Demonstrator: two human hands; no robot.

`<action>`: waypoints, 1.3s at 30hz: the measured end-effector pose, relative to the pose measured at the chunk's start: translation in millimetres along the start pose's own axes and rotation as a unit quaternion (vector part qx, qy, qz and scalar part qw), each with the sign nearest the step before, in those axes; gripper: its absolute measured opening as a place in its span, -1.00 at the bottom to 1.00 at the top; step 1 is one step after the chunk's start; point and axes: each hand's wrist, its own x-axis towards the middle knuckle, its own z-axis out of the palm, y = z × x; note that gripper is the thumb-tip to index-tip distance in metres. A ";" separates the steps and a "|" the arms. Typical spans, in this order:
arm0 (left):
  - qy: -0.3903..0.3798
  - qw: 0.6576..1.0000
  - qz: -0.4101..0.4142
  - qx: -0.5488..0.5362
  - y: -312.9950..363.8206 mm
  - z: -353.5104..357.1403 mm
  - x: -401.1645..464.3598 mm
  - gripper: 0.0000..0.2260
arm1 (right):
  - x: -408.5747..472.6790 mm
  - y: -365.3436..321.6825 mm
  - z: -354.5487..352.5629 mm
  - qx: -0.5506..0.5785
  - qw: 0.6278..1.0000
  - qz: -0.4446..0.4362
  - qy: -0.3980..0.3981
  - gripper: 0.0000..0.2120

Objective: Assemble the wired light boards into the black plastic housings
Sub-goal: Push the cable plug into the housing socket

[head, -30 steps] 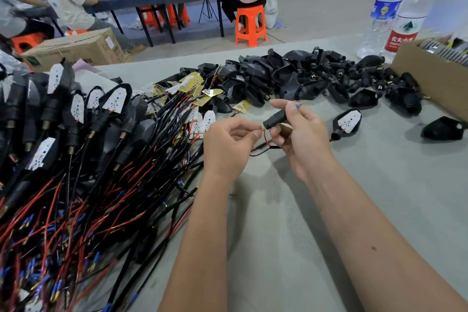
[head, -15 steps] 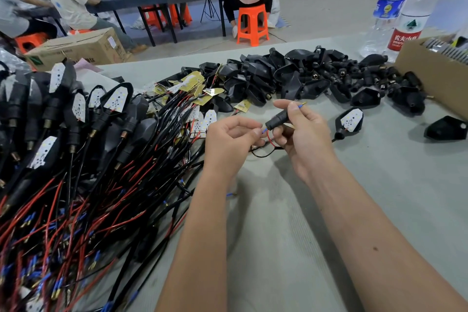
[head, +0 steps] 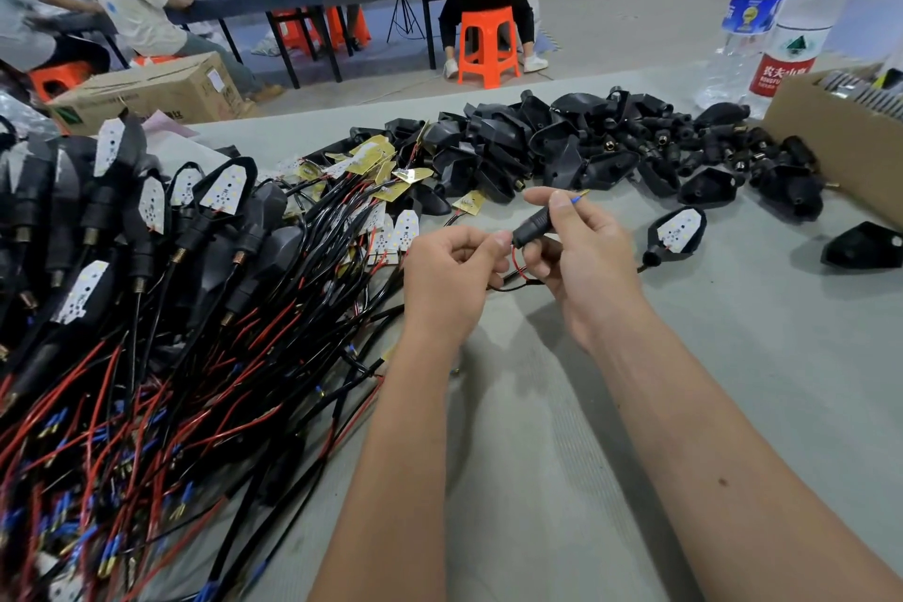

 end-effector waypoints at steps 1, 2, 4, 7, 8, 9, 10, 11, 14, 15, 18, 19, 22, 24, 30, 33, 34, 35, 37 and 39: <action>0.001 1.000 0.001 -0.003 0.1 0.6 -0.2 -0.83 | 0.1 0.0 0.4 0.006 1.000 0.002 0.000 -0.73; -0.002 1.000 0.001 -0.007 0.0 0.7 -0.3 -0.83 | -0.1 -0.1 0.1 0.011 1.000 0.003 0.000 -0.74; -0.018 1.000 -0.005 -0.026 0.4 -0.4 -0.3 -0.84 | 0.0 -0.5 -0.8 0.015 1.000 0.000 0.005 -0.74; -0.028 0.998 -0.031 -0.041 -0.8 -2.8 0.3 -0.84 | 0.5 -0.5 -0.8 0.026 0.999 -0.007 0.022 -0.73; -0.021 0.998 -0.041 -0.044 -1.1 -3.8 0.7 -0.85 | 1.1 -1.2 -0.3 0.033 0.999 -0.009 0.029 -0.73; -0.014 0.997 -0.052 -0.055 -1.1 -4.7 0.2 -0.86 | 1.1 -1.7 -0.1 0.039 0.999 -0.010 0.036 -0.73; -0.011 0.996 -0.059 -0.068 -0.8 -6.1 -0.4 -0.87 | 0.8 -2.3 -0.4 0.043 0.998 -0.010 0.044 -0.73; -0.010 0.995 -0.059 -0.079 -0.4 -7.3 -0.5 -0.88 | 0.7 -3.0 -0.8 0.047 0.998 -0.011 0.048 -0.73; -0.021 0.996 -0.037 -0.080 0.6 -8.8 -2.5 -0.91 | 1.1 -5.1 -5.0 0.055 0.997 -0.012 0.049 -0.73; -0.023 0.996 -0.028 -0.080 0.9 -8.4 -2.7 -0.92 | 2.1 -5.6 -5.9 0.057 0.997 -0.013 0.045 -0.73; -0.017 0.997 -0.005 -0.069 -1.1 -6.8 -1.8 -0.94 | 3.2 -2.9 -6.3 0.055 0.998 0.003 0.021 -0.73; -0.017 0.998 0.003 -0.064 -1.9 -6.0 -1.6 -0.93 | 2.7 -0.8 -5.4 0.054 0.998 0.010 0.010 -0.74; -0.013 0.998 0.019 -0.053 -3.7 -2.6 -1.3 -0.89 | 2.4 3.0 -3.9 0.048 0.999 0.021 -0.009 -0.74; 0.002 0.998 0.015 -0.064 -4.3 1.1 -2.9 -0.89 | 1.8 3.7 -4.1 0.047 0.999 0.022 -0.009 -0.74; 0.013 0.995 -0.027 -0.098 -4.6 2.5 -5.7 -0.89 | -1.8 0.8 0.2 0.046 0.999 0.005 0.015 -0.73; -0.009 0.992 -0.056 -0.115 -4.9 -0.4 -7.1 -0.92 | -2.4 -0.8 1.3 0.044 0.999 0.003 0.021 -0.74; -0.010 0.991 -0.059 -0.118 -4.8 -1.1 -8.0 -0.93 | -3.1 -0.9 1.9 0.045 0.999 0.004 0.023 -0.74; -0.005 0.991 -0.057 -0.120 -4.2 -1.2 -8.3 -0.94 | -3.1 -1.0 2.3 0.047 0.999 0.004 0.023 -0.75; 0.012 0.990 -0.052 -0.129 -4.1 -0.6 -10.1 -0.92 | -3.0 -0.5 1.7 0.047 0.999 0.002 0.027 -0.76; 0.021 0.987 -0.052 -0.149 -4.5 -0.3 -12.4 -0.90 | -3.4 -0.7 0.9 0.050 0.998 0.001 0.033 -0.79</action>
